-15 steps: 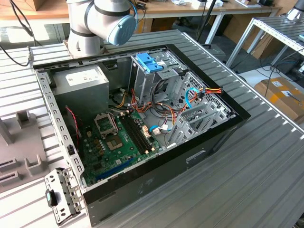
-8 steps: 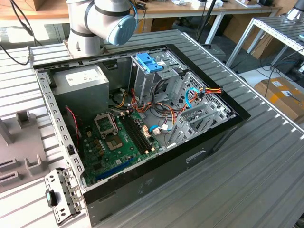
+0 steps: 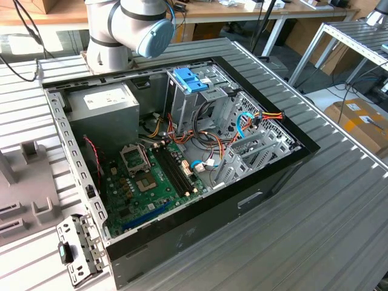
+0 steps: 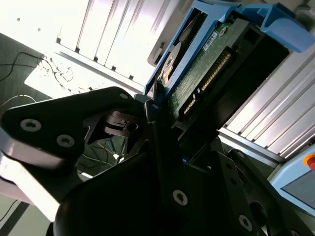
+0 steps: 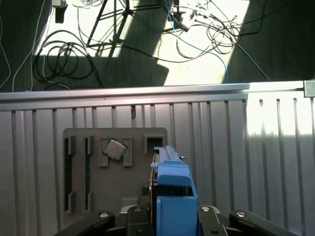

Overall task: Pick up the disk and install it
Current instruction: 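Pick up the disk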

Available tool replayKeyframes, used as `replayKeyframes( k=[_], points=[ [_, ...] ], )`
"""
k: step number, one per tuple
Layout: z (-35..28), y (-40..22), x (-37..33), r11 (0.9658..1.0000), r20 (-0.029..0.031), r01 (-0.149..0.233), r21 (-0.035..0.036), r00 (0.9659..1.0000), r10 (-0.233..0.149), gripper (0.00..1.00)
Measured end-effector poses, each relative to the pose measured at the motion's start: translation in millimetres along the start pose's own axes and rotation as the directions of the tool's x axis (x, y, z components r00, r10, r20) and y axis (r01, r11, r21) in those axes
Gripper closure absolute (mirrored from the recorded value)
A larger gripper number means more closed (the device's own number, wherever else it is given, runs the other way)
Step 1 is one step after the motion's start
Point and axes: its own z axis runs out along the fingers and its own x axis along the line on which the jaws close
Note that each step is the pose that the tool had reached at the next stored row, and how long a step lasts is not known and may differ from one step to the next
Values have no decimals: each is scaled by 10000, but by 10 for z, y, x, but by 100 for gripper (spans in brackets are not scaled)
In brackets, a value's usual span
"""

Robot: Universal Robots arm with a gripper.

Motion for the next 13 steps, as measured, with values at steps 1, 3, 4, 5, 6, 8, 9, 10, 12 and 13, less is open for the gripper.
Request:
replayKeyframes(
  k=[1, 3, 4, 5, 6, 8, 9, 10, 12, 13],
  points=[
    [-9, 0, 0, 10000, -1, 0, -1, 10000, 0, 64],
    [-24, 1, -1, 10000, -1, 0, -1, 10000, 0, 64],
    [-31, 1, -2, 10000, -1, 0, -1, 10000, 0, 64],
    [-41, 2, -2, 10000, 0, 0, 0, 10000, 0, 64],
    [-49, 2, -3, 10000, 0, 0, 0, 10000, 0, 64],
    [-71, 3, -4, 10000, 0, 0, 0, 10000, 0, 64],
    [-81, 4, -4, 10000, -1, 0, -1, 10000, 0, 64],
    [-90, 4, -5, 10000, 0, 0, 0, 10000, 0, 64],
    [-107, 5, -6, 10000, -1, 0, -1, 10000, 0, 64],
    [-115, 5, -6, 10000, -1, 0, -1, 10000, 0, 64]
  ],
)
